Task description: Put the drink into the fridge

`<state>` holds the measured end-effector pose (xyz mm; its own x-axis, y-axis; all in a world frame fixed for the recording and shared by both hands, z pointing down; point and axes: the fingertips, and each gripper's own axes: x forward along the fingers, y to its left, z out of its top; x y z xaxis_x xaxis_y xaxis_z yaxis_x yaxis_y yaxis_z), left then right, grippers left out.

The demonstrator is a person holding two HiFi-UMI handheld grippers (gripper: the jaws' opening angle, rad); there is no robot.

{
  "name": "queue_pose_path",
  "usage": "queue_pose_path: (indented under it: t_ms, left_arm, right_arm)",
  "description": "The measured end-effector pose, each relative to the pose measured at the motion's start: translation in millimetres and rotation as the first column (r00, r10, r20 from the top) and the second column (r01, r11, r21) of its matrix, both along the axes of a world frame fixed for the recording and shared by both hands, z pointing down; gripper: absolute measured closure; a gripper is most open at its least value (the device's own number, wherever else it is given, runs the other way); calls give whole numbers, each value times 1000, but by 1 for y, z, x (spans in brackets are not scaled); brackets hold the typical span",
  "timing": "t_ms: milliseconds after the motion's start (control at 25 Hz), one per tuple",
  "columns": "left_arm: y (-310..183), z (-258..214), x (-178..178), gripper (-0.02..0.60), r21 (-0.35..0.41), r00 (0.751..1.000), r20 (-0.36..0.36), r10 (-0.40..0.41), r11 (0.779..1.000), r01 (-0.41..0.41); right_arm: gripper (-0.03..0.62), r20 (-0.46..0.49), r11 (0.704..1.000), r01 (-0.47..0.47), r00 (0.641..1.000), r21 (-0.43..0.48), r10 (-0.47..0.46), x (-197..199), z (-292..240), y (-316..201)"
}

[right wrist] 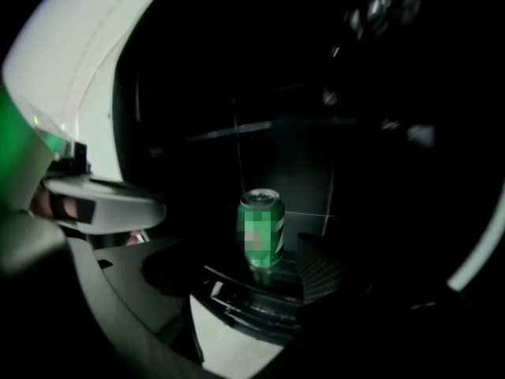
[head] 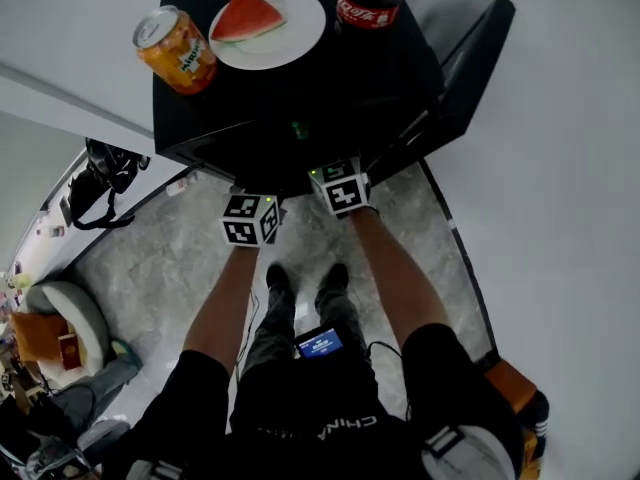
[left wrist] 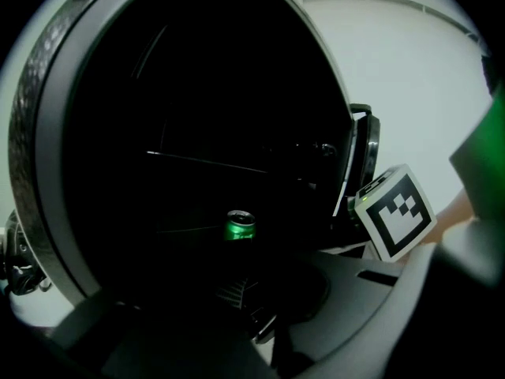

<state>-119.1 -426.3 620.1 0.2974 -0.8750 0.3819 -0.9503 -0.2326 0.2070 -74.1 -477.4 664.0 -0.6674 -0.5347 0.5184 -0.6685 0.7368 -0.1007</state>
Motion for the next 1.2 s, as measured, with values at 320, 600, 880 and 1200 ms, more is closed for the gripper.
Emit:
queue_pose_path:
  t_ms: [320, 600, 880, 1200]
  left_arm:
    - [47, -62, 12, 569, 20, 997, -27, 73, 997, -72]
    - [88, -96, 23, 569, 51, 982, -14, 186, 981, -185]
    - [126, -94, 37, 569, 34, 964, -45, 262, 965, -260]
    - [131, -108, 48, 569, 73, 947, -82, 310, 950, -305]
  right_arm:
    - [297, 84, 994, -49, 995, -99, 57, 37, -73, 69]
    - [543, 38, 999, -39, 999, 18, 38, 50, -134, 117]
    - [576, 89, 994, -95, 991, -59, 100, 64, -139, 143]
    - [579, 122, 993, -91, 988, -80, 100, 64, -146, 145]
